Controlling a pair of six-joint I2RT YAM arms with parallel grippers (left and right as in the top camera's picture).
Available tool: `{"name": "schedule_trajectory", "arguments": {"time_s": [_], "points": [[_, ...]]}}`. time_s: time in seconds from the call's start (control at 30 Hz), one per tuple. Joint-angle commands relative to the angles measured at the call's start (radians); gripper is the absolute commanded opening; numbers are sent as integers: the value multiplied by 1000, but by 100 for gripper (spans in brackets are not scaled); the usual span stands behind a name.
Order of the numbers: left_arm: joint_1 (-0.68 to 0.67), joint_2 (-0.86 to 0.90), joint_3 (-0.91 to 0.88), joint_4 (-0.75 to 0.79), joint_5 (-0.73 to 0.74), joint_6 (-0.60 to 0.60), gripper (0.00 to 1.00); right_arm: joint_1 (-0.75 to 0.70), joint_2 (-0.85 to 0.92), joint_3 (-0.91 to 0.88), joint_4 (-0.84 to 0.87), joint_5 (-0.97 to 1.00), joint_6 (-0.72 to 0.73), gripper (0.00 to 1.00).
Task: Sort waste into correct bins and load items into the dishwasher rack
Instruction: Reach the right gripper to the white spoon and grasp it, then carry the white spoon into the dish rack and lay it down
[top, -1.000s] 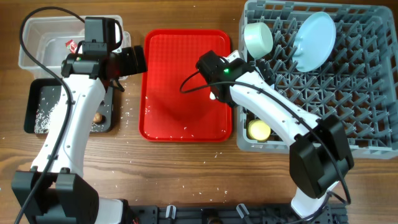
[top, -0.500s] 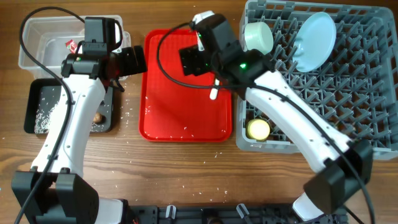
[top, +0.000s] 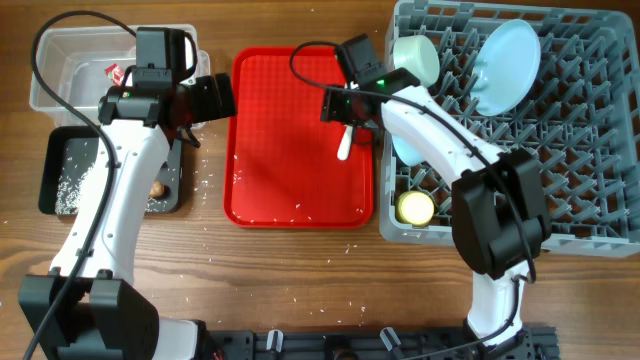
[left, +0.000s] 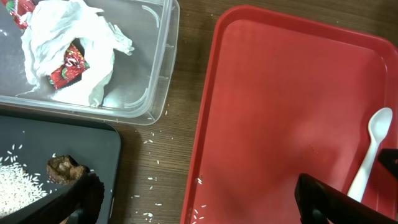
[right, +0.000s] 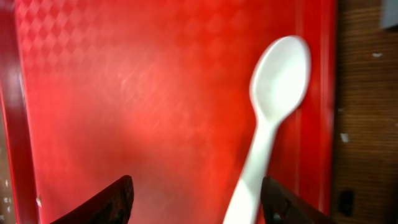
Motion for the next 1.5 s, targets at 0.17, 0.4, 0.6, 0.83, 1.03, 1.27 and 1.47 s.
{"name": "schedule_trajectory", "arguments": {"time_s": [0.17,0.4,0.6,0.83,1.03,1.27,1.47], "points": [[0,8,9,2,-10,5,100,3,31,16,-12,53,75,59],[0,8,9,2,-10,5,100,9,99,16,-46,158,77,56],[0,8,9,2,-10,5,100,20,142,16,21,179,78,47],[0,8,9,2,-10,5,100,55,233,15,57,138,144,21],[0,8,9,2,-10,5,100,54,227,38,53,-16,110,4],[0,8,9,2,-10,5,100,54,138,47,30,6,66,4],[0,8,9,2,-10,5,100,54,-8,47,-10,49,8,4]]}}
